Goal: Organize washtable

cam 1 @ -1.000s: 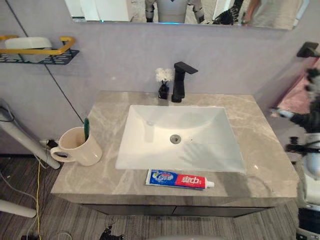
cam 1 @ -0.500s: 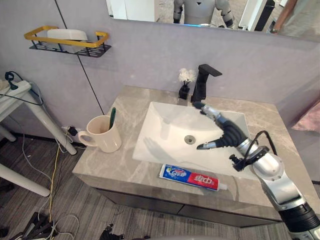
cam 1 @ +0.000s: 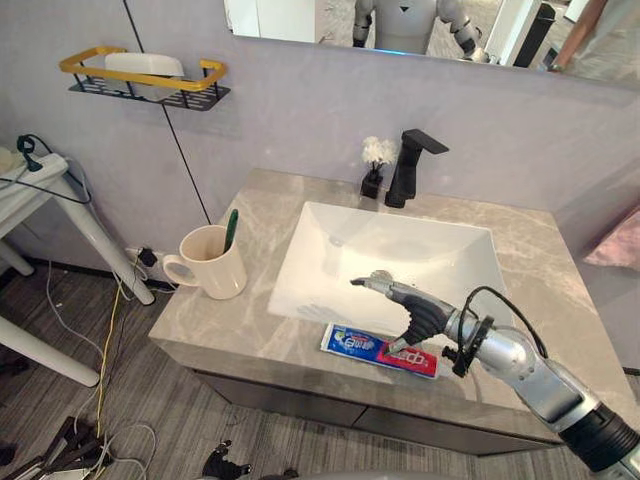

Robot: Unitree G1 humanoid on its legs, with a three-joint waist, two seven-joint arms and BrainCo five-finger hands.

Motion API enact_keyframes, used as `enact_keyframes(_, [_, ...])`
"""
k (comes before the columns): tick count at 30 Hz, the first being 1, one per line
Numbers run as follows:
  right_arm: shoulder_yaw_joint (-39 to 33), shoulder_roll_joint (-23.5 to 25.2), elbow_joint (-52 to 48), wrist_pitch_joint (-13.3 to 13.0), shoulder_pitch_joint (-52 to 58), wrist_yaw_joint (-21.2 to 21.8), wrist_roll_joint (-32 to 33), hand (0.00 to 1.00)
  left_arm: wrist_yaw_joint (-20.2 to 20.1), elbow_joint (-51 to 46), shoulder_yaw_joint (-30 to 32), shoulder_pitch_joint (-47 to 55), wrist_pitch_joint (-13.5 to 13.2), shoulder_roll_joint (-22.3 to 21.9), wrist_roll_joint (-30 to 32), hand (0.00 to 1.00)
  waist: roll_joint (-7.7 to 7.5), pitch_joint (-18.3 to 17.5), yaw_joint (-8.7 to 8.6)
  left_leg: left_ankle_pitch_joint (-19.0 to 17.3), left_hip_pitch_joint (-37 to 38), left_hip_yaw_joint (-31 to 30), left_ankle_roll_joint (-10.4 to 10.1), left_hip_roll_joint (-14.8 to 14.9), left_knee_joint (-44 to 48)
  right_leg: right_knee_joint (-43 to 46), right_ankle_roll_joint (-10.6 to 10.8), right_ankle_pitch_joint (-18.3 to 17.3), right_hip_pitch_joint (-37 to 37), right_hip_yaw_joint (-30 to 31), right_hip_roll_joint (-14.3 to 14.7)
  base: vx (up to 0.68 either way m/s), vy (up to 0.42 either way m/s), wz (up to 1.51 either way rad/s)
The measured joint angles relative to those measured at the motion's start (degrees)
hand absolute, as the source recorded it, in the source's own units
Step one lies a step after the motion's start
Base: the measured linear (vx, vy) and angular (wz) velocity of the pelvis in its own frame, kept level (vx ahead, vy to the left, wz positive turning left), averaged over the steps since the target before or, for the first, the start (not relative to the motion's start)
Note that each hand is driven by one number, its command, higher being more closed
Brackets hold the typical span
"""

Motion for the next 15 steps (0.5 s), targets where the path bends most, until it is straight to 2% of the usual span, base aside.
enact_keyframes(6, [-0.1, 1.0, 1.2, 0.0, 0.9, -0.7, -4.8, 0.0, 0.0, 0.7, -0.4, -0.1, 0.3, 0.1, 0.0, 0.0, 0.21, 0.2, -0.13, 0.0, 0.0, 0.8, 0.0, 0.0, 0.1, -0.9, 0.0, 0.8, 0.1, 0.7, 0.0, -0.01, 0.01, -0.07])
enact_keyframes(15, [-3.5, 5.5, 3.1, -0.1, 3.1, -3.3, -11.3, 0.0, 0.0, 0.7, -1.0, -0.5, 0.4, 0.2, -0.1, 0.0, 0.29, 1.6, -0.18, 0.0, 0.8, 0.7, 0.0, 0.0, 0.0, -1.0, 0.0, 0.8, 0.9, 0.6, 0.0, 0.0, 0.0, 0.0])
